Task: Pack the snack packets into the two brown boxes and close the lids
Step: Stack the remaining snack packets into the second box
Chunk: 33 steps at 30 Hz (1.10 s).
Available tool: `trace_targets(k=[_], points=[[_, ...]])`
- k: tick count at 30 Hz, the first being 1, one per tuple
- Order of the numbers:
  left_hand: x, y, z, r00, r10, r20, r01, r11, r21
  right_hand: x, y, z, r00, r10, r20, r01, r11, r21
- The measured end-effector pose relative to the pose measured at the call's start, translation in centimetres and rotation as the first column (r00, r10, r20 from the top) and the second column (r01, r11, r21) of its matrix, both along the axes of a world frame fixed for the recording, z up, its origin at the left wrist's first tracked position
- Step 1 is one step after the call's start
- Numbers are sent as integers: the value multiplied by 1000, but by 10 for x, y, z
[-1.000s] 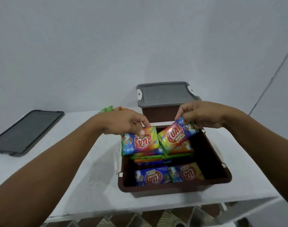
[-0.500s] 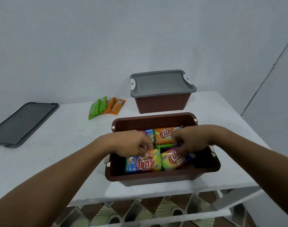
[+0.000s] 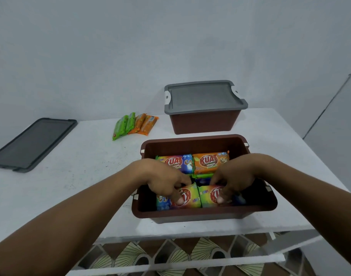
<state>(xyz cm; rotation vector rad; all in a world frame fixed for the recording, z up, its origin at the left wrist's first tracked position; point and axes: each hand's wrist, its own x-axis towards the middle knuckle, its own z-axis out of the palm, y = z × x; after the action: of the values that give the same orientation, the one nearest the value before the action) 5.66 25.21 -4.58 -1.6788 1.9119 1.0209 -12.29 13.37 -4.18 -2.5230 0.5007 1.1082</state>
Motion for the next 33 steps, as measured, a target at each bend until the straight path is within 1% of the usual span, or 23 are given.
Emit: trace_targets(k=[4,8,11,13,15,17,19,21,23,25,29,33], points=[[2,1,-3,999,-52,8,52,998,26,3,1,0,999,39,-26,-39,999,5],[2,0,-6,996,-83,18,83,996,14,9,4,3,995,51,-85,-54,998,-23],[6,-1,-6,996,-89,-16,88,995,-42,18,4,11,995,17,-99,-19,1000,-21],[11,-2,3,995,-61,-81,51,992,-115,27,3,21,997,-34,-68,35,999,18],[19,-4,13,985,-50,-162,16,978,-208,36,4,33,996,-86,8,86,996,31],[30,-4,23,976,-32,-217,-44,941,-335,46,5,44,984,-117,137,115,993,22],[44,-2,29,962,7,-274,-138,877,-460,57,7,50,942,-157,296,153,987,39],[60,0,34,935,58,-351,-245,819,-519,70,9,53,874,-202,442,201,978,51],[78,3,38,889,114,-444,-353,788,-504,86,13,55,807,-246,537,247,966,70],[96,7,37,853,155,-499,-422,767,-484,103,17,55,763,-268,588,266,960,92],[133,14,25,815,211,-539,-501,725,-474,143,22,50,717,-274,642,276,956,100],[173,21,12,743,305,-595,-621,644,-446,190,20,39,666,-305,681,318,942,110]])
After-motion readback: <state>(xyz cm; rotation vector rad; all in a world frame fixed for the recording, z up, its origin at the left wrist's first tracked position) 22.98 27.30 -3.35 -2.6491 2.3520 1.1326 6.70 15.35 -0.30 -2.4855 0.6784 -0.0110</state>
